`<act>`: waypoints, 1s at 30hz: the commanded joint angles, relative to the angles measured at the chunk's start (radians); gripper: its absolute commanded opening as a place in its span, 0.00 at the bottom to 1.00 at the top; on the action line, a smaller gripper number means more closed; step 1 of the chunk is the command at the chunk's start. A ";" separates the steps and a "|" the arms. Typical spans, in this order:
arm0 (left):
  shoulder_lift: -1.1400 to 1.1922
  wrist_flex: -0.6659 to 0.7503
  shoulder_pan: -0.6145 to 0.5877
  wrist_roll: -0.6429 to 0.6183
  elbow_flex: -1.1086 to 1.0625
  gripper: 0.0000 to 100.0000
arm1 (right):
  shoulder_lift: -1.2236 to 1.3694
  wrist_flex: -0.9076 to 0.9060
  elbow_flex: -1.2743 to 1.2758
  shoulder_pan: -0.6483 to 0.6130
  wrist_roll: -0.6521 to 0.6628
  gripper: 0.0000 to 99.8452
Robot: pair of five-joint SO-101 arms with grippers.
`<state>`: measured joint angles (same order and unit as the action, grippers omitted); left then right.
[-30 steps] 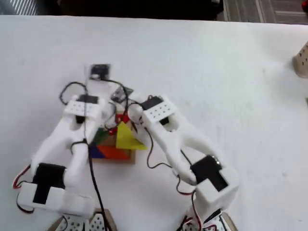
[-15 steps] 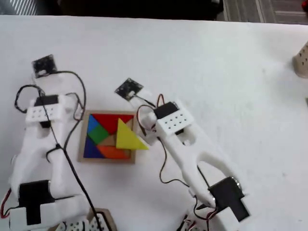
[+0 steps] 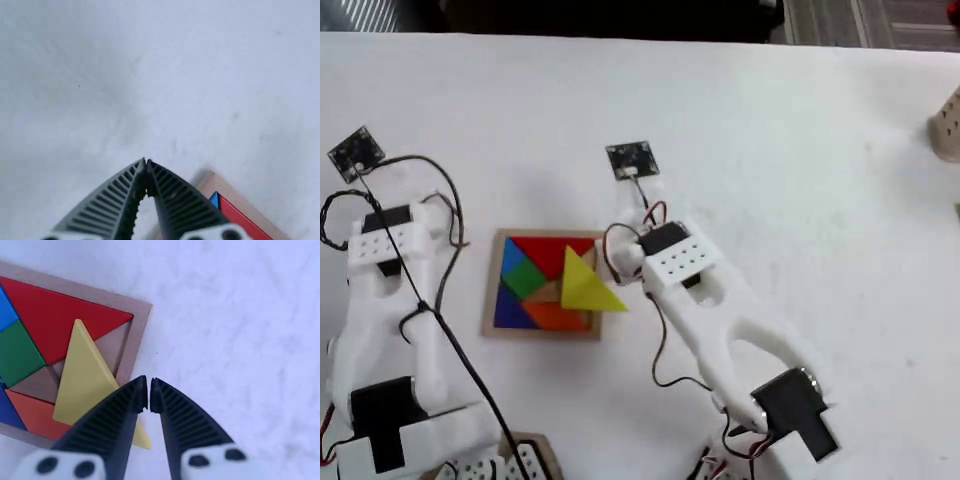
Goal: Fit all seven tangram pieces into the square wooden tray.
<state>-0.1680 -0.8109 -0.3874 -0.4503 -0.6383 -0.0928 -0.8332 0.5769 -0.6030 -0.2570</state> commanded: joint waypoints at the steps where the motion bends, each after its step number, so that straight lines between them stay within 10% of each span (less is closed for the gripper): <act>1: -0.045 0.020 -0.010 -0.006 0.008 0.02 | -0.042 0.012 -0.002 -0.001 0.028 0.02; 10: -0.039 0.020 -0.005 -0.005 0.008 0.02 | -0.012 0.208 0.201 -0.044 0.173 0.02; 30: -0.039 0.020 -0.004 -0.005 0.008 0.02 | -0.027 0.018 0.126 -0.176 0.175 0.02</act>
<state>-0.1680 -0.8109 -0.3874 -0.4503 -0.6383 -0.0944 -0.8055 0.7442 -0.7672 -0.0990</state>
